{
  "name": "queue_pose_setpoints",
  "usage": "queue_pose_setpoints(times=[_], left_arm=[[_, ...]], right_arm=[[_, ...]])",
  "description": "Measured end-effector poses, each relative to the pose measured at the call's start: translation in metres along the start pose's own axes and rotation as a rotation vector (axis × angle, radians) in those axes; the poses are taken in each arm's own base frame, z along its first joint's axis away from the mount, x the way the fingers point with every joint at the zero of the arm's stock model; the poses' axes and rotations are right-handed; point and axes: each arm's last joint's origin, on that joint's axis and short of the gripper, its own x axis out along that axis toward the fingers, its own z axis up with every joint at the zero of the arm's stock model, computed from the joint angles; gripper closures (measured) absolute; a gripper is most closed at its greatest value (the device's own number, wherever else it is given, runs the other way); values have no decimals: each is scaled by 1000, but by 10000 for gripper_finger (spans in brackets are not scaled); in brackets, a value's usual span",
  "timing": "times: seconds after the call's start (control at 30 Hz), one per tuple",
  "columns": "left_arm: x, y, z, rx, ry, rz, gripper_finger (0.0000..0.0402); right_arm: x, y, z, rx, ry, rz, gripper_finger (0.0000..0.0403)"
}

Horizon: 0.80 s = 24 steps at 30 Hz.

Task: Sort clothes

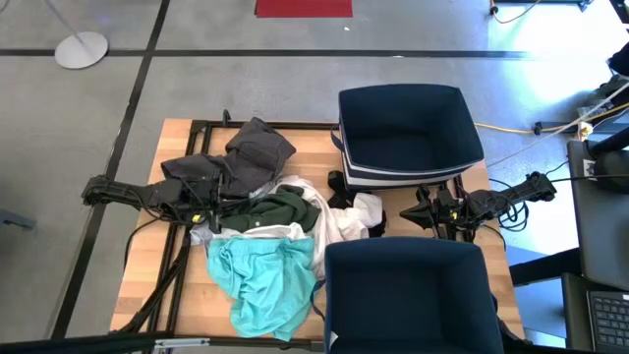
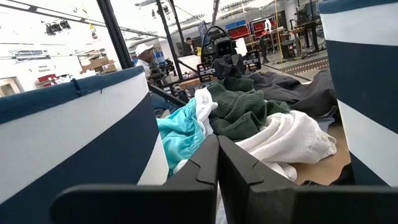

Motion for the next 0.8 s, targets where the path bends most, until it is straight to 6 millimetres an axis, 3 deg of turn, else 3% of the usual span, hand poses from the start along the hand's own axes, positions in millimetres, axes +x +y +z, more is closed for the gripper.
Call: queue_pose_setpoints(times=[0.4,0.5,0.8], left_arm=[[0,0,0,0,0,0,361],[0,0,0,0,0,1,361],[0,0,0,0,-1,1,361]], right_arm=[[0,-1,1,-70,-15,-41,393],[0,-1,1,17,-15,-38,393],[-2,5,29,-39,-245,-27,393]])
